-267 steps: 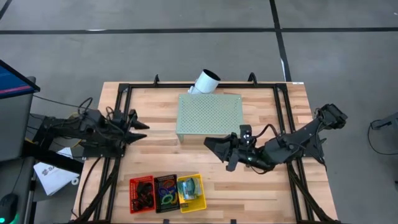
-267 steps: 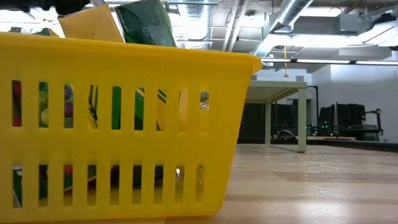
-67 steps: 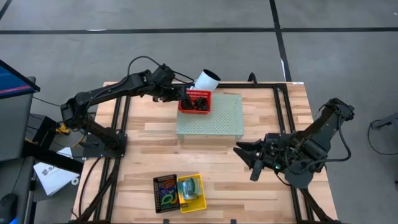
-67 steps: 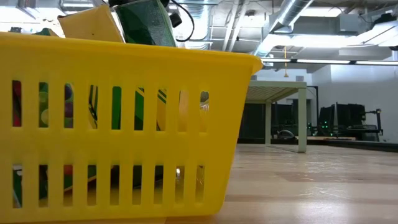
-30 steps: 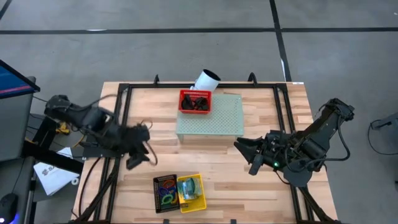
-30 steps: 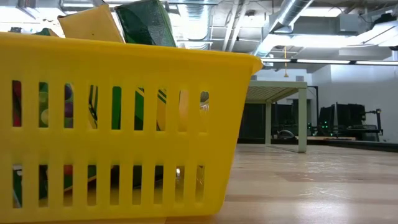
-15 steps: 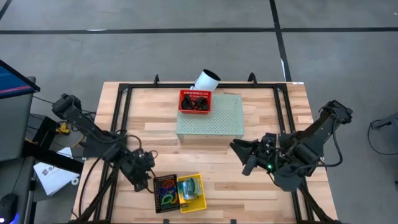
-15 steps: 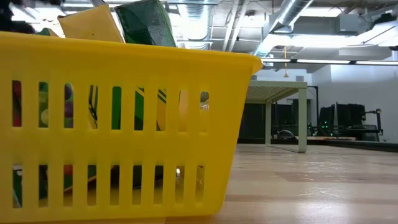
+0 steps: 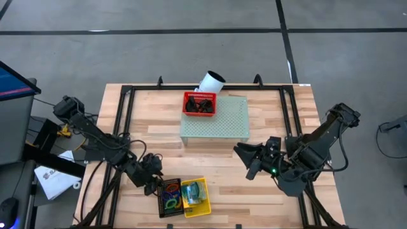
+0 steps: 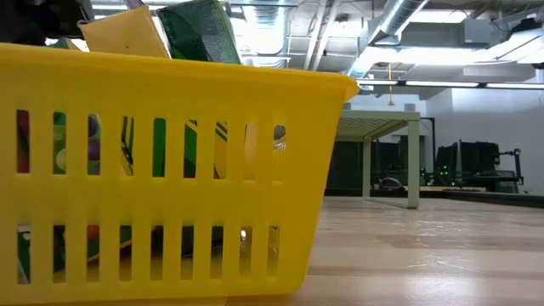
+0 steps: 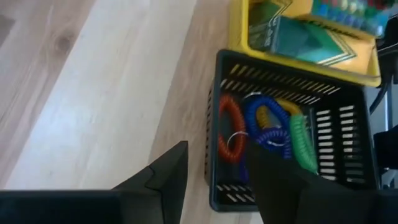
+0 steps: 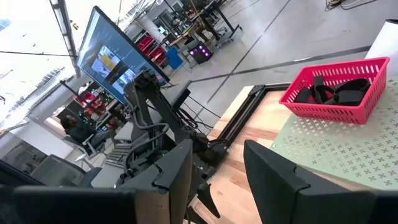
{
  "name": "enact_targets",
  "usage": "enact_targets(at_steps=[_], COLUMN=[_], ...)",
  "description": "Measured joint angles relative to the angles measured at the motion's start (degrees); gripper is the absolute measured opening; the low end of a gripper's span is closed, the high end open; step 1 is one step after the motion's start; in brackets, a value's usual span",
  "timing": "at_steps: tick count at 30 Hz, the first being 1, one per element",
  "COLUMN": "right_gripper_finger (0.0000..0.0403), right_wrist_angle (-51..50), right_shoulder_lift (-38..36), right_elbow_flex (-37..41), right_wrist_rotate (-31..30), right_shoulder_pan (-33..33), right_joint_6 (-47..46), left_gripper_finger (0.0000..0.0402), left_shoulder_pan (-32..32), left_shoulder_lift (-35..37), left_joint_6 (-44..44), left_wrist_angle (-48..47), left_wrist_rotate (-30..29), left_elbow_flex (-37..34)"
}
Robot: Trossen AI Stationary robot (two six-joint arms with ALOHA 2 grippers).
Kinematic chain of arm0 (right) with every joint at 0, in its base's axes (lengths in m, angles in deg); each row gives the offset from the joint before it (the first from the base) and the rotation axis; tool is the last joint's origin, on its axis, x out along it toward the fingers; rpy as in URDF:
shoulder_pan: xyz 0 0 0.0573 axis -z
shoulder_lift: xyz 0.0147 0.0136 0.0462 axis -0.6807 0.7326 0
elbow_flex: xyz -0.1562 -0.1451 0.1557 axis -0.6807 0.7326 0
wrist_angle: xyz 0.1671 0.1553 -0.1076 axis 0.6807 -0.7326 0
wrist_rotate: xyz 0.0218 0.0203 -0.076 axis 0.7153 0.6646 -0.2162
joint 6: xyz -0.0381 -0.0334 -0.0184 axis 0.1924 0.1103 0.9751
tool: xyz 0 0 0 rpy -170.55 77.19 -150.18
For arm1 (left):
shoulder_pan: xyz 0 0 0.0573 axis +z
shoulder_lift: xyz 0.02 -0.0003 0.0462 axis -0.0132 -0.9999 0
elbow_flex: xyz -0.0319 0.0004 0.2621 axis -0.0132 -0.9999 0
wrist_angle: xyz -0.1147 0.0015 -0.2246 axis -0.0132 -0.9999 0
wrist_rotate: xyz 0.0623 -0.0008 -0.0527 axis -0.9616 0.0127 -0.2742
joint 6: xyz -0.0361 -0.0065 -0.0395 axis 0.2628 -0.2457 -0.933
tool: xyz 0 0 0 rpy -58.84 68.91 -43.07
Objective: Pick & Place Office Desk Supplies
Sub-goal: Put the black bin on the shelf
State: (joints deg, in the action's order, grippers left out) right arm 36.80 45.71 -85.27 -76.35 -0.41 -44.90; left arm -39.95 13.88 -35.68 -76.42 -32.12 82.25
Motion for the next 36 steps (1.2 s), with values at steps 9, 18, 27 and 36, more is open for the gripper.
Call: enact_targets(at_steps=[9,18,27,36], right_gripper_finger=[0.0143,0.0143,0.0143,0.0143], right_wrist_angle=[-1.4,-1.5,-1.5,-1.6], right_shoulder_lift=[0.0,0.0,0.0,0.0], right_elbow_flex=[0.0,0.0,0.0,0.0], right_wrist_rotate=[0.1,0.1,0.2,1.5], right_shoulder_pan=[0.0,-0.1,-0.2,-0.2], right_joint_6=[0.0,-0.4,-0.4,-0.4], left_gripper_finger=[0.0155,0.0155,0.0078,0.0005], left_shoulder_pan=[1.3,2.3,2.6,2.6], left_shoulder_lift=[-1.8,-9.7,-11.0,-9.9], left_joint_6=[5.4,5.9,3.6,-3.0], left_wrist_angle=[6.3,15.1,15.6,12.0], left_wrist_rotate=[-1.5,2.2,2.1,3.4], left_elbow_flex=[-2.6,-2.5,-2.5,-2.4])
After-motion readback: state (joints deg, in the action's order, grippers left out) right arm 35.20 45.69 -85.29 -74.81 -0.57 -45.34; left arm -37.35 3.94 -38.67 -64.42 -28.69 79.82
